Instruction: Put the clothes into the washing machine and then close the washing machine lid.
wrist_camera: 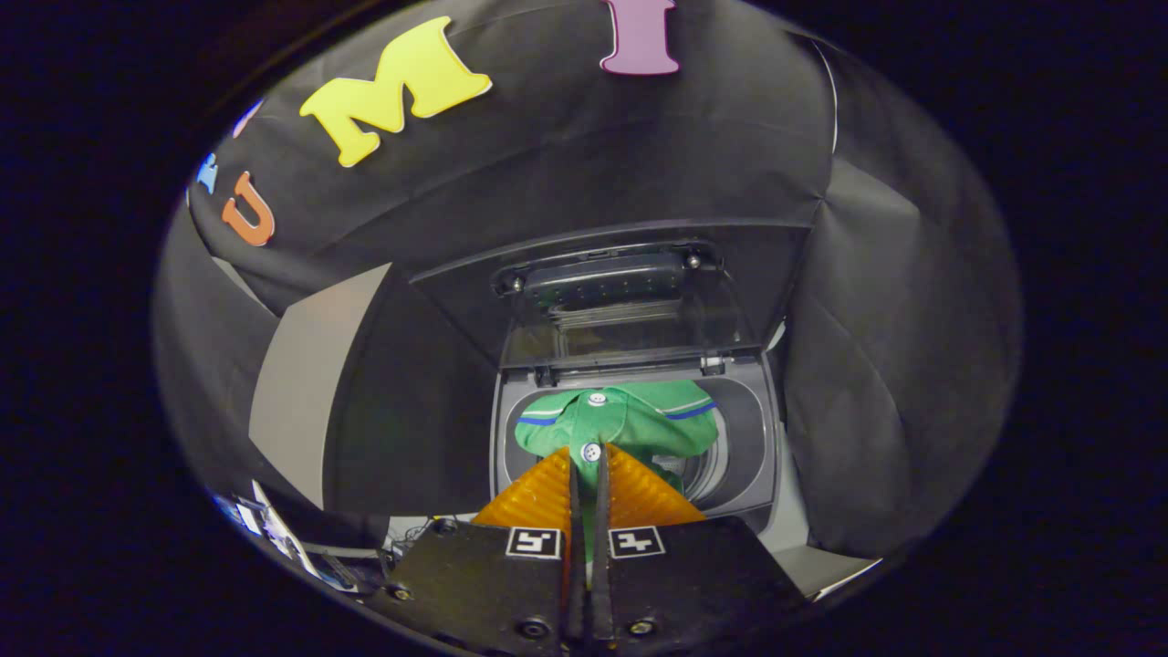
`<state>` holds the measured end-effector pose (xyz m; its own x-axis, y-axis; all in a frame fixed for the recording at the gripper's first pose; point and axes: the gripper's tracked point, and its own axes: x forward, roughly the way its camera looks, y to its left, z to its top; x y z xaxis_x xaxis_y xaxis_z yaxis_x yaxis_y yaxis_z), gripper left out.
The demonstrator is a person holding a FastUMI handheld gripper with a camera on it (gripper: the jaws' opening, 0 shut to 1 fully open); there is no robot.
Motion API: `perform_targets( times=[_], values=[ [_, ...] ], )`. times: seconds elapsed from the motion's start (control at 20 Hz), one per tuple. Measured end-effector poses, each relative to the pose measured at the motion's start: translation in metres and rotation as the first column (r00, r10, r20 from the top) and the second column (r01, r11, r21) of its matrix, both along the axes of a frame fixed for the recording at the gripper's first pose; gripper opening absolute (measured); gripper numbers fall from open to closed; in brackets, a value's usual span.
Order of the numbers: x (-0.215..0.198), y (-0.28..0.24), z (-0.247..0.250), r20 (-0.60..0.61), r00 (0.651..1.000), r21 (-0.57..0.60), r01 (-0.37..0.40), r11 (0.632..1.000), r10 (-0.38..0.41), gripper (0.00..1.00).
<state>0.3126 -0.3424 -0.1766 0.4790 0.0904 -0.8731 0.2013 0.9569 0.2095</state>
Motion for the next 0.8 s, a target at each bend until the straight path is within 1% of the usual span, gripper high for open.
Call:
perform_targets(
  times=[0.1,0.25,0.5,0.65,0.8],
  values=[
    [0.004,0.0,-0.019,0.0,1.0,-0.002,0.012,1.0,-0.012,0.06],
    [0.008,-0.004,-0.05,0.004,0.999,-0.043,0.032,0.999,-0.032,0.06],
    [0.004,-0.005,-0.093,-0.005,0.997,-0.079,0.081,0.994,-0.082,0.06],
    [0.004,-0.008,-0.115,-0.007,0.993,-0.078,0.115,0.99,-0.115,0.06],
    [0.002,-0.013,-0.141,-0.03,0.991,-0.089,0.124,0.988,-0.127,0.07]
  ],
)
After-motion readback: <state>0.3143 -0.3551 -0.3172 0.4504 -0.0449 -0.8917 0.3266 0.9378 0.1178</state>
